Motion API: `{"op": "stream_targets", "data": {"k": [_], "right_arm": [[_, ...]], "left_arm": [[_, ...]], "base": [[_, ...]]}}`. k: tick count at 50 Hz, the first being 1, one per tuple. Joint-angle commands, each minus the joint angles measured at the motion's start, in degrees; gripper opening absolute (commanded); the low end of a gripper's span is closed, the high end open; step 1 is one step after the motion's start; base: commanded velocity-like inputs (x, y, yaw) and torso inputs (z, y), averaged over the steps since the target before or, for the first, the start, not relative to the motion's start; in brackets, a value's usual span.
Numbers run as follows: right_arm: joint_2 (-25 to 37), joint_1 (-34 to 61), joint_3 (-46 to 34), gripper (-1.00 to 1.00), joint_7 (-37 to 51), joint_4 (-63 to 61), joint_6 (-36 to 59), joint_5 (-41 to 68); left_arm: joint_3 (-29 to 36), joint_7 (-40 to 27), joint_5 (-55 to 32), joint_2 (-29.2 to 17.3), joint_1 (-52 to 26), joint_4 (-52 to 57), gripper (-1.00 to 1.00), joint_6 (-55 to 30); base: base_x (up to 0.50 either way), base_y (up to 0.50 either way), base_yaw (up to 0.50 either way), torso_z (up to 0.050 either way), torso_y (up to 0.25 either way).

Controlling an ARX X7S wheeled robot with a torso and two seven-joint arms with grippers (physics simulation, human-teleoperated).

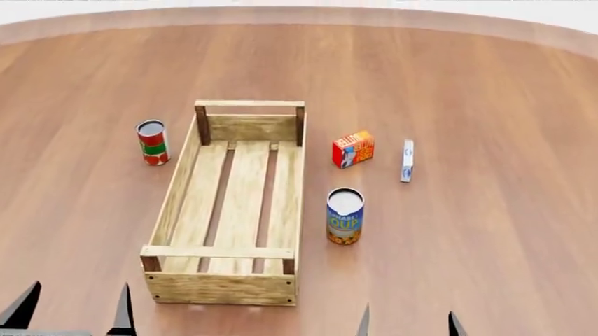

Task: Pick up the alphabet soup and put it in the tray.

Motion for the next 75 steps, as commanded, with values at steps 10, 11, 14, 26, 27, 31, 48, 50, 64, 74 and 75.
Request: {"op": "stream_targets", "data": {"k": [10,11,14,26,27,31,48,50,64,74,75], "right_arm": [[1.57,-0.44,-1.85,1.00,1.62,-2.40,0.81,1.45],[1.61,-0.42,-1.90,1.00,1.69,-2.38,0.76,1.55],[1.77,-0.36,-2.13,1.00,1.92,-2.27,0.61,1.62],[2.27,-0.30,-2.69,1.00,2.64,-1.08,-0.29,2.31],[2.33,-0.28,-2.76,1.00,2.70,-1.02,-0.36,2.32],[2.47,-0.22,-2.74,1.00,2.92,-0.93,-0.36,2.88],[3.33,0.05,-3.37,1.00,3.71,-0.10,-0.69,3.69],[3.41,0.10,-3.47,1.00,3.77,0.05,-0.74,3.77],[4.63,0.19,-3.63,1.00,4.46,-3.09,3.00,5.89],[12.19,-1.00,-1.70,1.00,1.76,-19.68,23.93,21.79],[13.67,-1.11,-1.33,1.00,2.07,-21.99,27.03,23.54]], "left_arm": [[0.68,-1.72,-1.57,-1.67,-0.24,1.04,1.00,-0.83],[0.75,-1.74,-1.64,-1.73,-0.22,1.01,1.00,-0.77],[0.98,-1.85,-1.78,-1.92,-0.08,1.08,1.00,-0.65],[1.59,-2.55,-2.20,-2.53,0.03,0.98,1.00,-0.23],[1.68,-2.57,-2.20,-2.59,0.06,0.94,1.00,-0.14],[1.93,-2.68,-2.18,-2.79,-0.03,-0.09,1.00,0.53],[2.77,-3.29,-2.93,-3.43,-0.14,-0.73,1.00,0.63],[2.86,-3.36,-3.03,-3.52,-0.16,-0.66,1.00,0.56],[3.39,-3.89,-3.46,-4.02,-0.18,-1.06,1.00,1.00],[3.75,-4.23,-3.69,-4.35,-0.18,-1.59,1.00,1.55],[3.87,-4.28,-3.66,-4.37,-0.07,-1.50,1.00,1.54]], "base": [[0.40,0.07,0.00,0.000,0.000],[0.40,0.20,0.00,0.000,0.000],[0.40,0.21,0.00,0.000,0.000],[0.40,0.29,0.00,0.000,0.000],[0.40,0.29,0.00,0.000,0.000],[0.45,0.23,0.00,0.000,0.000],[0.50,0.13,0.00,0.000,0.001],[0.50,0.13,0.00,0.000,0.000],[0.29,0.07,0.00,0.000,0.000],[0.00,0.00,0.00,0.000,0.000],[0.00,0.00,0.00,0.000,0.000]]}}
